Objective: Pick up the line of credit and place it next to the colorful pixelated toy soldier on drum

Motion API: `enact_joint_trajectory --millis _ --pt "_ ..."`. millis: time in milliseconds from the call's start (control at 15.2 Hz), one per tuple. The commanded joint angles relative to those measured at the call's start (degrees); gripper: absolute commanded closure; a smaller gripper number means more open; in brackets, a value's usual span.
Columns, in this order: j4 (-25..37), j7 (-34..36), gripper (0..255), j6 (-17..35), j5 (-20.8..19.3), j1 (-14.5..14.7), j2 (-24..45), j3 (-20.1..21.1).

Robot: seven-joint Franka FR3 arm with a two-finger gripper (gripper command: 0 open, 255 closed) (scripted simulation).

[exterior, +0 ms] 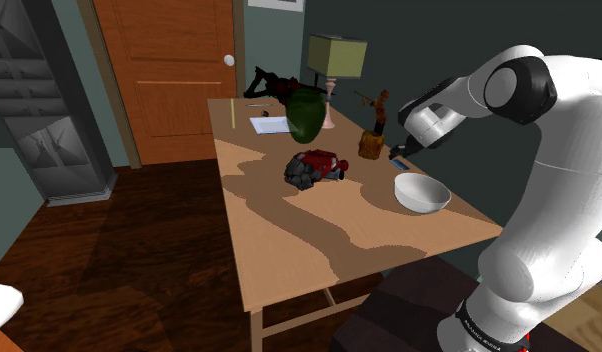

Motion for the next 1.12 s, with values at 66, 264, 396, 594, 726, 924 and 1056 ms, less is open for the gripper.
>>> enact_joint_trajectory --millis 66,264,396,594,726,924,1056 --pt "0.0 0.0 0 0.0 0.0 0.0 0.0 0.0" --pt "0.0 0.0 0 0.0 0.0 0.0 0.0 0.0" --pt "-2.8 3.0 0 -1.1 -4.0 1.2 -4.3 -1.9" --pt "-5.2 6.1 0 -2.1 -8.2 2.0 -8.3 -3.5" --pt "-5.2 6.1 0 -2.1 -8.2 2.0 -8.3 -3.5" --pt "-5.2 6.1 0 -2.1 -8.2 2.0 -8.3 -3.5" --pt "-5.2 6.1 0 -2.1 -8.2 2.0 -8.3 -3.5"
